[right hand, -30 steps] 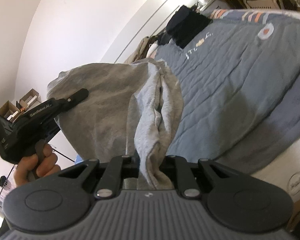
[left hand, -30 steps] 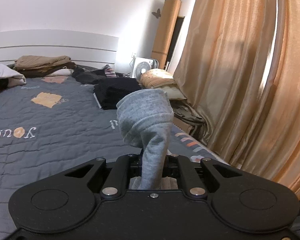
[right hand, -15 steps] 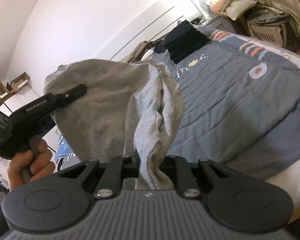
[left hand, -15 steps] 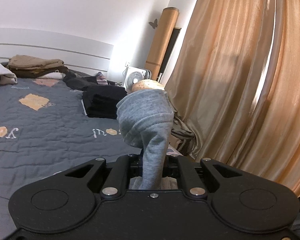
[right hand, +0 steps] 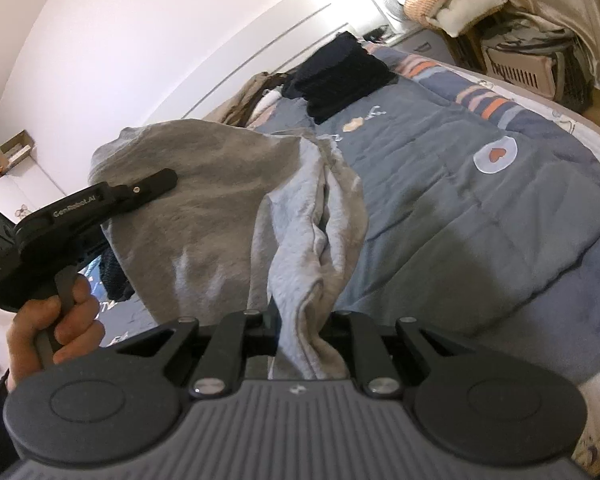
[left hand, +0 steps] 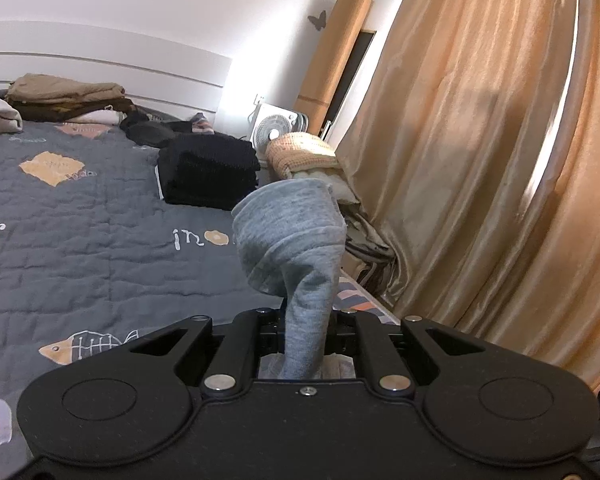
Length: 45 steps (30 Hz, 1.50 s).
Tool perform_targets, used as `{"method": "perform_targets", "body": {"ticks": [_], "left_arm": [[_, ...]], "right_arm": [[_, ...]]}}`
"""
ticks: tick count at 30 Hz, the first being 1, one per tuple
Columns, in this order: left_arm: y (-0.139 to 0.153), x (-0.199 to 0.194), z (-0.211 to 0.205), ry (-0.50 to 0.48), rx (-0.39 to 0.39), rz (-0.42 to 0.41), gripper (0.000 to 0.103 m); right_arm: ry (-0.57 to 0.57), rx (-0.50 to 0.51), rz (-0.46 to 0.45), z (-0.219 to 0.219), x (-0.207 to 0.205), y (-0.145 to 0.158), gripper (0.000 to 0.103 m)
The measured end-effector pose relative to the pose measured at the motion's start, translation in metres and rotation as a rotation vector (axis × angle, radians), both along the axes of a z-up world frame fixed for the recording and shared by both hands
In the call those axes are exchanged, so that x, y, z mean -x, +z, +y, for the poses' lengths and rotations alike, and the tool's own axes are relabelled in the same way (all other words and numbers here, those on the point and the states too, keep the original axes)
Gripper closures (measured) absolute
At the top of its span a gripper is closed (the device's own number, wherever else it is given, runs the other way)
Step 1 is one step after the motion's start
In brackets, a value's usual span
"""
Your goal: Fold clothes
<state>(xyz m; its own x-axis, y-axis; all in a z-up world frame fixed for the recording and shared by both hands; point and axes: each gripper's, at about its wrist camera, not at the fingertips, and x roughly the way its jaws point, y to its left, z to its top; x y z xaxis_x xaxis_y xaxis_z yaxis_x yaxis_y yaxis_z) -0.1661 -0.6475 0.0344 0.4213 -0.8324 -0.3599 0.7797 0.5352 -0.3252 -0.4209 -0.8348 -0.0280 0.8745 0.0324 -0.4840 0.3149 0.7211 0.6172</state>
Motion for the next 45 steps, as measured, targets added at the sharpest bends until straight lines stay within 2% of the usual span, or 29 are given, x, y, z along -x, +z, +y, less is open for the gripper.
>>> {"method": "perform_targets", "body": {"ticks": [6,12,14,17,21,23,26,30,33,34,35,37,40,45], "left_arm": [[-0.001,-0.019,-0.037,-0.015,-0.002,-0.014,0.094],[0.003,-0.044,-0.075,-0.013,0.043,-0.017,0.094],[-0.003,-0.058,-0.091,-0.004,0.031,-0.011,0.094],[-0.023,-0.080,-0.121,0.000,-0.027,0.004,0.094],[-0.073,-0.104,-0.164,0.001,-0.161,0.052,0.094],[-0.099,-0.115,-0.178,0.018,-0.229,0.077,0.093],[-0.125,-0.135,-0.176,0.063,-0.274,0.152,0.087],[-0.133,-0.148,-0.154,0.073,-0.281,0.206,0.076],[-0.124,-0.146,-0.135,0.092,-0.279,0.214,0.069],[-0.120,-0.143,-0.129,0.099,-0.281,0.205,0.063],[-0.114,-0.138,-0.123,0.105,-0.290,0.187,0.054],[-0.103,-0.126,-0.108,0.112,-0.300,0.153,0.044],[-0.090,-0.091,-0.081,0.096,-0.306,0.097,0.044],[-0.086,-0.009,-0.064,0.066,-0.394,-0.052,0.044]], "right_arm": [[-0.013,0.016,-0.007,-0.037,-0.011,-0.003,0.090],[-0.006,0.088,0.091,-0.078,-0.034,-0.024,0.090],[-0.004,0.113,0.125,-0.092,-0.041,-0.032,0.090],[0.000,0.149,0.175,-0.113,-0.053,-0.043,0.090],[0.005,0.198,0.243,-0.140,-0.068,-0.057,0.089],[0.029,0.201,0.305,-0.147,-0.071,-0.070,0.087],[0.056,0.195,0.297,-0.153,-0.063,-0.069,0.085],[0.062,0.167,0.287,-0.161,-0.047,-0.065,0.077],[0.056,0.139,0.280,-0.168,-0.037,-0.063,0.077],[0.052,0.133,0.279,-0.170,-0.035,-0.063,0.077],[0.049,0.126,0.277,-0.172,-0.034,-0.063,0.077],[0.041,0.113,0.275,-0.175,-0.029,-0.061,0.077],[0.030,0.141,0.273,-0.174,-0.021,-0.054,0.077],[-0.021,0.180,0.249,-0.172,-0.001,-0.040,0.076]]}}
